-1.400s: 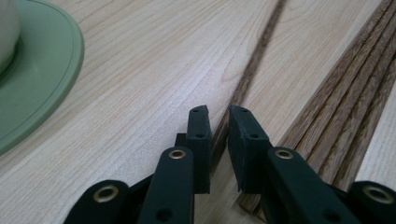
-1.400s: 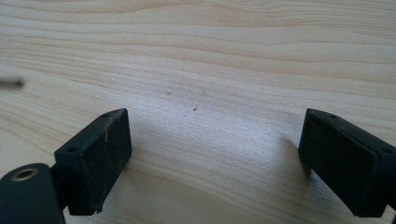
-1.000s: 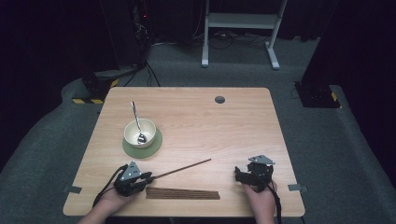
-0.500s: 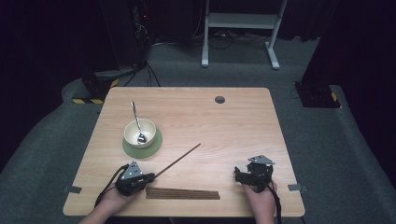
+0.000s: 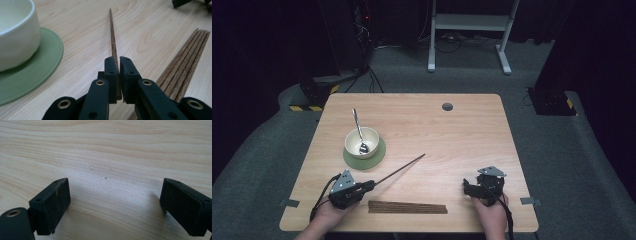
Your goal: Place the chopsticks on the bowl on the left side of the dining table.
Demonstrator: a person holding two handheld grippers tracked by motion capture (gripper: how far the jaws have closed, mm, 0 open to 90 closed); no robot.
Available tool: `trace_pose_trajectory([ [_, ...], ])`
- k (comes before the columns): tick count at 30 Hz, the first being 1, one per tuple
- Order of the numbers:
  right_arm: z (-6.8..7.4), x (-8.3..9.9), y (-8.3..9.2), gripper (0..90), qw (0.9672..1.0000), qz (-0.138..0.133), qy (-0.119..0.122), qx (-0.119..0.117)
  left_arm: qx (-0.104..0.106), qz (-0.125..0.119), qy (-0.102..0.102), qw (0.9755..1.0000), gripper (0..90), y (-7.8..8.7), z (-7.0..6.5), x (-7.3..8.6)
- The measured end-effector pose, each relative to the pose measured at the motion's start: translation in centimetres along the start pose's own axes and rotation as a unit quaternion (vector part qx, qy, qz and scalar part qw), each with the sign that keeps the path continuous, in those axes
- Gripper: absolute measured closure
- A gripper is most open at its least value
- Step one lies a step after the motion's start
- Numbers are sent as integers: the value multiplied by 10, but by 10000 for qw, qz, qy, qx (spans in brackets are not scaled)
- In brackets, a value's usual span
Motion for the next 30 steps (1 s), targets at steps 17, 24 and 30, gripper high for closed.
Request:
trace_pose_trajectory([
  [17,0,0,0,91,10000,0,2,0,-257,-628,168,9976,843,26,5,-14],
  [24,0,0,0,91,10000,0,1,0,-394,-915,105,9950,843,38,6,-20],
  [30,0,0,0,91,10000,0,2,1,-552,-1097,66,9924,842,46,8,-23],
])
Point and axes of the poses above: each handheld gripper's, and its own axes: y roughly backward along the jaws, x roughly out of its underside, z roughly to its left, the point moved 2 cm from there along -y, roughly forward along the jaws, and after that the axes turned 9 degrees about -y, right-handed, at the moved point
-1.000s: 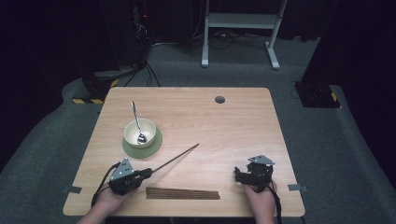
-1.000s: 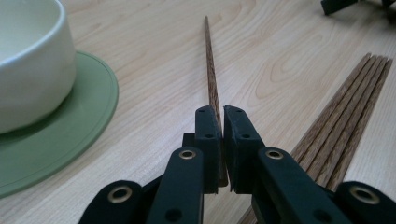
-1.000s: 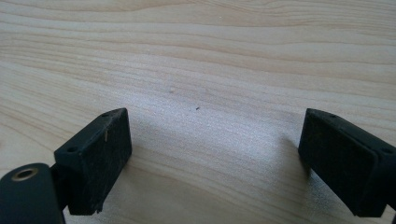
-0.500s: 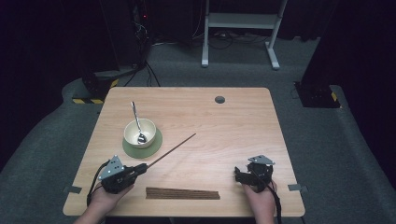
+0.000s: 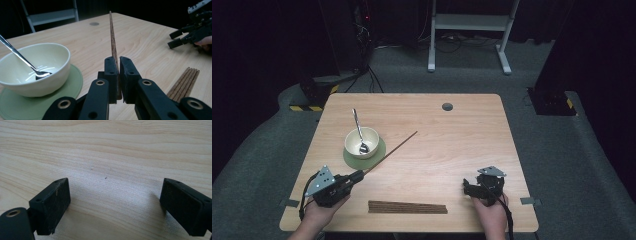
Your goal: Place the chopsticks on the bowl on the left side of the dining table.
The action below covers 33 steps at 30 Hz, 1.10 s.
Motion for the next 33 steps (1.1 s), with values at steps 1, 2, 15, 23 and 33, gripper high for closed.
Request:
trace_pose_trajectory([
  [1,0,0,0,91,10000,0,0,0,-22,-44,19,10000,843,1,1,-1],
  [2,0,0,0,91,10000,2,1,0,-45,-79,12,10000,843,3,1,-2],
  [15,0,0,0,90,10000,3,1,0,-163,-237,60,9996,843,9,7,-3],
  [23,0,0,0,90,10000,3,0,4,-246,-178,140,9994,843,8,14,0],
  [33,0,1,1,91,10000,0,-2,1,-652,27,411,9970,843,4,46,17],
])
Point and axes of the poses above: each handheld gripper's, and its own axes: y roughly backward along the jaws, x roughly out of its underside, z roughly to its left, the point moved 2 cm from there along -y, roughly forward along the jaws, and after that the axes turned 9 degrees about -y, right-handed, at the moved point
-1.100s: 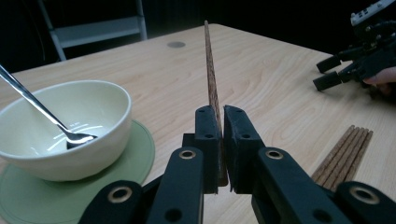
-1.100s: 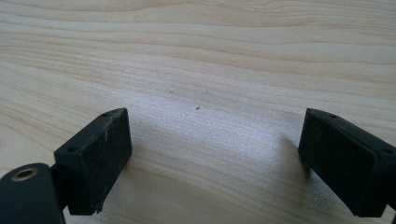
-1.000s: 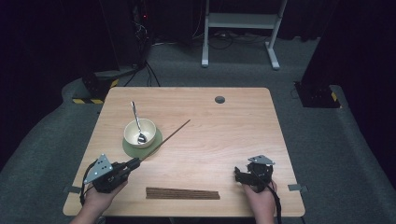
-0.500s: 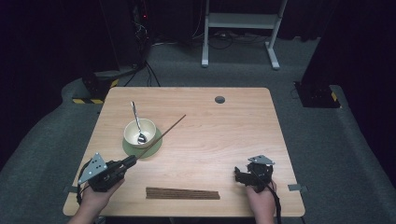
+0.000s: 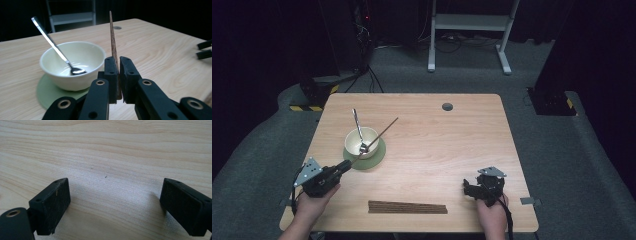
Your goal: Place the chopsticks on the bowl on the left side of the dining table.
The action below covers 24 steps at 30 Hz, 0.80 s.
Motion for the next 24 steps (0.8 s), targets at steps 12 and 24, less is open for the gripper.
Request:
trace_pose_trajectory([
  [12,0,0,0,91,10000,-1,-2,-4,-333,110,148,9993,843,-3,26,9],
  [24,0,0,0,90,10000,1,-2,18,-497,170,405,9978,843,-6,44,23],
])
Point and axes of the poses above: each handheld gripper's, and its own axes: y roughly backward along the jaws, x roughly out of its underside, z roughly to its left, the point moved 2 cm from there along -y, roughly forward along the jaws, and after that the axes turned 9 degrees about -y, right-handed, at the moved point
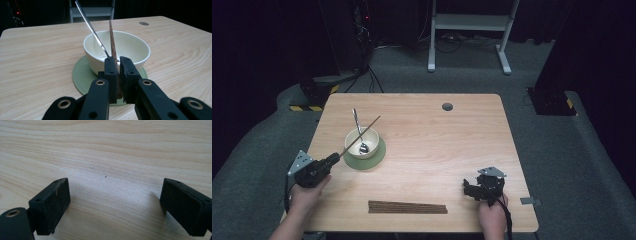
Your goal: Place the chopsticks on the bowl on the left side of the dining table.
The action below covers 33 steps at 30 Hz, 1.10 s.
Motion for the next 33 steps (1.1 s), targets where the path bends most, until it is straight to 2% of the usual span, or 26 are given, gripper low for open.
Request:
trace_pose_trajectory([
  [22,0,1,0,90,10000,0,-24,8,50,230,-106,9997,834,-11,-6,4],
  [24,0,1,0,90,10000,0,-24,7,65,214,-95,9997,809,-10,-6,4],
  [29,0,1,0,90,10000,0,-24,7,72,197,-116,9997,643,-8,-7,1],
  [31,0,1,1,90,10000,-1,-26,12,84,148,-174,9997,611,-5,-10,-4],
  [33,0,1,1,90,10000,-3,-27,16,191,108,-260,9994,584,-1,-17,-9],
])
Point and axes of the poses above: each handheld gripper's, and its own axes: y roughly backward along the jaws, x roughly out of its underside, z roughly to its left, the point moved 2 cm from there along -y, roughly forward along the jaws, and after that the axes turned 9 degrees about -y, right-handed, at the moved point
